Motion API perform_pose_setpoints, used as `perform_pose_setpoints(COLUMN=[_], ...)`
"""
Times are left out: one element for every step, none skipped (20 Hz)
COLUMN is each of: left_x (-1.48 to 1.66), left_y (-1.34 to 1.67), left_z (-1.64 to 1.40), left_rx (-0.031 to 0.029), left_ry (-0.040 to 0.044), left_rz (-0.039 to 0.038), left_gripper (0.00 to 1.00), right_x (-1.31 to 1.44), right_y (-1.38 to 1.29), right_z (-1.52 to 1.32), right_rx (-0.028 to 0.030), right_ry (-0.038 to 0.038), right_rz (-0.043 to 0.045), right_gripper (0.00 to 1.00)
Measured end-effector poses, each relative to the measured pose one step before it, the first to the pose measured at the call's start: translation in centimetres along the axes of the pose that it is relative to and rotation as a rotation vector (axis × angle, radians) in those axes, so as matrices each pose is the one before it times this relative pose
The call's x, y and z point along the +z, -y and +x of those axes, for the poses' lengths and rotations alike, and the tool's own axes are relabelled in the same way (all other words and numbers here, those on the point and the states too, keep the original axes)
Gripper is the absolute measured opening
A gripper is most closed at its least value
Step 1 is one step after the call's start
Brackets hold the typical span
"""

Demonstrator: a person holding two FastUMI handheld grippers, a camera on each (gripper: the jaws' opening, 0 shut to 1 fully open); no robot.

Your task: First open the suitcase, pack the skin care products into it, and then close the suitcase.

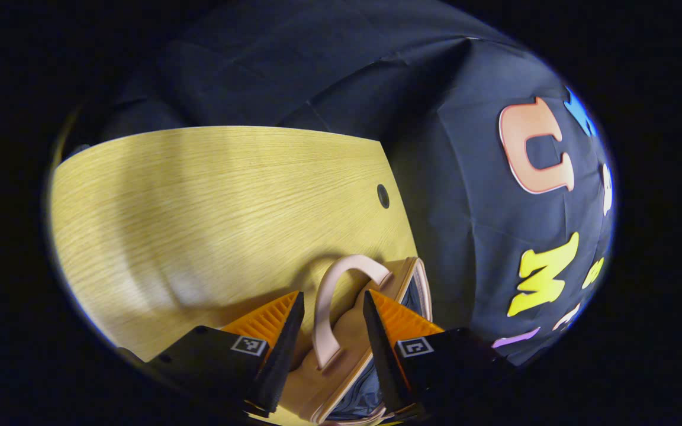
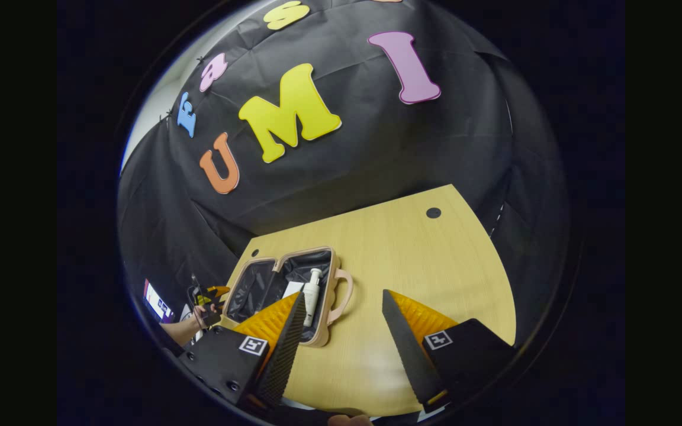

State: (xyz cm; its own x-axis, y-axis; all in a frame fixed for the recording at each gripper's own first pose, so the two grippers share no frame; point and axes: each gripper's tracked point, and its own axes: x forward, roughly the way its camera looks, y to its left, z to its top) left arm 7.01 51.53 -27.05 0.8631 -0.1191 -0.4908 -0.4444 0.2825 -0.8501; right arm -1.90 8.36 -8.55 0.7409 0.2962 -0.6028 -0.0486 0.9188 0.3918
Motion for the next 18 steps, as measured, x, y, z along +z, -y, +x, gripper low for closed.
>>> perform_pose_setpoints(left_x=[0.063, -0.084, -0.233, -0.203, 0.000, 0.111, -0.020, -0.049, 0.073, 0.103, 0.355, 0.426, 0.275, 0.380, 0.357, 0.303, 0.342, 0.271], left_y=[0.115, -0.322, -0.391, -0.452, -0.064, 0.026, 0.314, 0.335, 0.273, 0.412, 0.901, 1.133, 1.303, 1.331, 1.427, 1.648, 2.009, 1.994], left_z=[0.907, 0.368, 0.391, 0.218, 0.296, -0.012, -0.072, -0.389, -0.149, -0.445, -0.220, -0.699, -0.691, -0.878, -0.766, -0.911, -0.962, -0.946], left_rx=[-0.00107, 0.01679, 0.01938, 0.01909, 0.01094, 0.00124, -0.00902, -0.00639, -0.00026, 0.00087, -0.00255, -0.00514, -0.00511, -0.00492, -0.00331, -0.00247, -0.00459, -0.00909], left_ry=[-0.00484, -0.00998, -0.01527, -0.01174, -0.00828, -0.00445, -0.00758, -0.00237, 0.00115, 0.00725, 0.01275, 0.01900, 0.01949, 0.02394, 0.02183, 0.02308, 0.02707, 0.02735], left_rz=[-0.01969, -0.00320, 0.00687, 0.00160, -0.00764, 0.00132, 0.01179, 0.02029, 0.02450, 0.02432, 0.02520, 0.02506, 0.02770, 0.03374, 0.04057, 0.04233, 0.04229, 0.04499], left_gripper=[0.57, 0.52, 0.44, 0.40, 0.29, 0.23, 0.18, 0.17, 0.13, 0.12, 0.10, 0.09, 0.08, 0.08, 0.08, 0.07, 0.07, 0.07], right_x=[0.156, 0.065, 0.099, -0.013, 0.014, -0.079, 0.021, -0.028, 0.025, 0.134, 0.287, 0.573, 0.859, 1.030, 0.885, 0.717, 0.700, 0.521], right_y=[0.091, 0.185, 0.090, 0.267, 0.173, 0.171, 0.090, 0.017, 0.006, 0.280, 0.430, 0.902, 1.046, 0.731, 0.792, 0.740, 0.609, 0.683], right_z=[-0.073, -0.031, -0.106, -0.181, -0.072, -0.060, -0.045, 0.002, 0.032, -0.026, -0.038, -0.203, -0.189, -0.274, -0.257, -0.308, -0.231, -0.220], right_rx=[-0.00630, -0.00534, -0.00470, -0.00509, -0.00354, -0.00273, 0.00033, 0.00154, 0.00284, -0.00521, -0.01561, -0.03839, -0.04416, -0.03556, -0.03375, -0.02852, -0.02089, -0.01434], right_ry=[0.00204, 0.00419, 0.00448, 0.00374, 0.00013, 0.00176, 0.00109, 0.00289, 0.00419, 0.01280, 0.01858, 0.03048, 0.04635, 0.05188, 0.04343, 0.04520, 0.03226, 0.02900], right_rz=[0.00111, 0.00280, 0.00491, 0.00497, 0.00428, 0.00464, 0.00434, 0.00299, 0.00051, -0.00318, -0.00460, -0.01466, -0.01791, -0.01373, -0.00687, -0.00383, -0.00771, -0.01007], right_gripper=[0.77, 0.77, 0.78, 0.77, 0.77, 0.77, 0.77, 0.77, 0.77, 0.77, 0.78, 0.78, 0.78, 0.78, 0.77, 0.77, 0.78, 0.77])
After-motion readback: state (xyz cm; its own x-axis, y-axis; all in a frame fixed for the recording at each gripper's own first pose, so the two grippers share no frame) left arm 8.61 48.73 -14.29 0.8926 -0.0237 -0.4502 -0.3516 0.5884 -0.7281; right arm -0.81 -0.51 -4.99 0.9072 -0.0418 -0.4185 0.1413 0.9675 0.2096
